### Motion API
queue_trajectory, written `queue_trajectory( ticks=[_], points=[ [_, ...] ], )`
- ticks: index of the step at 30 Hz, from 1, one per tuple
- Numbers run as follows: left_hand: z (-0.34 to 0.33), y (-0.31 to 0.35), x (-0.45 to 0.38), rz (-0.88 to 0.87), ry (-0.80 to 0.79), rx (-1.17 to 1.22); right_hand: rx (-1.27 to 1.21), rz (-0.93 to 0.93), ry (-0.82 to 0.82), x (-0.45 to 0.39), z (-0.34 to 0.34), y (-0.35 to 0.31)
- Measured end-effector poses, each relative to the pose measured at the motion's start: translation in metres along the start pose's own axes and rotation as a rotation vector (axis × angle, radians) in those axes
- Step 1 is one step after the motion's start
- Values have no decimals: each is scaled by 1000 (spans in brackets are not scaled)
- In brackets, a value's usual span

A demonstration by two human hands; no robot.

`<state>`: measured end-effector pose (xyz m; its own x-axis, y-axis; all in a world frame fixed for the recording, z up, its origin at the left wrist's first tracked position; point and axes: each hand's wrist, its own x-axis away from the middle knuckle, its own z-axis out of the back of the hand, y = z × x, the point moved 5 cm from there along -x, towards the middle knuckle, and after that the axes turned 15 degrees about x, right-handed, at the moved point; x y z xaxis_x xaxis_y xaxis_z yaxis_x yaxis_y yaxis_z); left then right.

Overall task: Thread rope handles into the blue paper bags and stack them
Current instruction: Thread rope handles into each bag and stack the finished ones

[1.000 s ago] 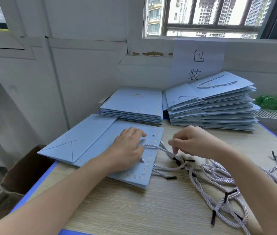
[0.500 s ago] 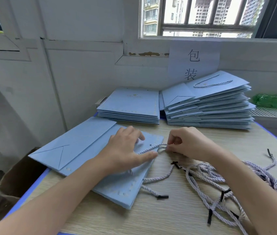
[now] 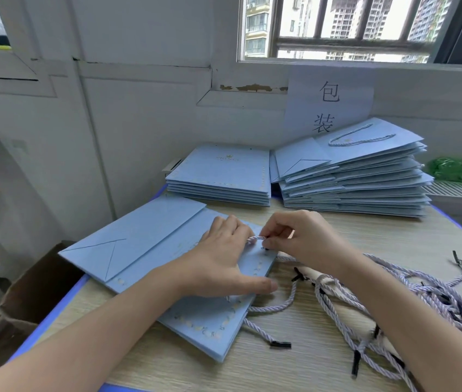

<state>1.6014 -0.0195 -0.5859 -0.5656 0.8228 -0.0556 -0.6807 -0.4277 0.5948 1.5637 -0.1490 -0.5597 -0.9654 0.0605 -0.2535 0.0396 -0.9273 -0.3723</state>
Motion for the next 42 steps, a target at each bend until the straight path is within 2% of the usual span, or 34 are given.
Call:
queue_trajectory(
  ticks=[7, 10, 15, 19, 24, 27, 29, 32, 35, 38, 40, 42],
  points=[
    [1, -1, -1, 4, 18, 20, 26, 13, 59, -1, -10, -5],
    [4, 0, -1, 12, 71, 95, 8, 10, 49, -2, -10, -5],
    [16, -1, -3, -13, 166, 166, 128, 106, 16, -1, -6, -11],
    [26, -1, 0, -26, 255, 332, 152, 60, 24, 1, 5, -6],
    [32, -6, 0, -20, 295, 377, 47, -11, 195, 5, 24, -1],
    [33, -8, 0, -14, 305, 394, 101, -26, 138, 3, 12, 0],
    [33, -7, 1, -30, 303, 384, 142, -52, 74, 2, -6, 0],
    [32, -9, 0, -37, 318, 358, 131, -83, 137, 0, -15, -4],
    [30, -10, -3, -48, 321, 293, 98, -104, 153, 0, -2, 1],
    [27, -14, -6, -53, 274, 206, 89, -249, 182, 2, 28, 25],
    [25, -15, -7, -43, 264, 186, 137, -333, 222, 4, 39, 42],
    [23, -14, -7, -56, 269, 150, 282, -366, 138, 4, 32, 47]
  ],
)
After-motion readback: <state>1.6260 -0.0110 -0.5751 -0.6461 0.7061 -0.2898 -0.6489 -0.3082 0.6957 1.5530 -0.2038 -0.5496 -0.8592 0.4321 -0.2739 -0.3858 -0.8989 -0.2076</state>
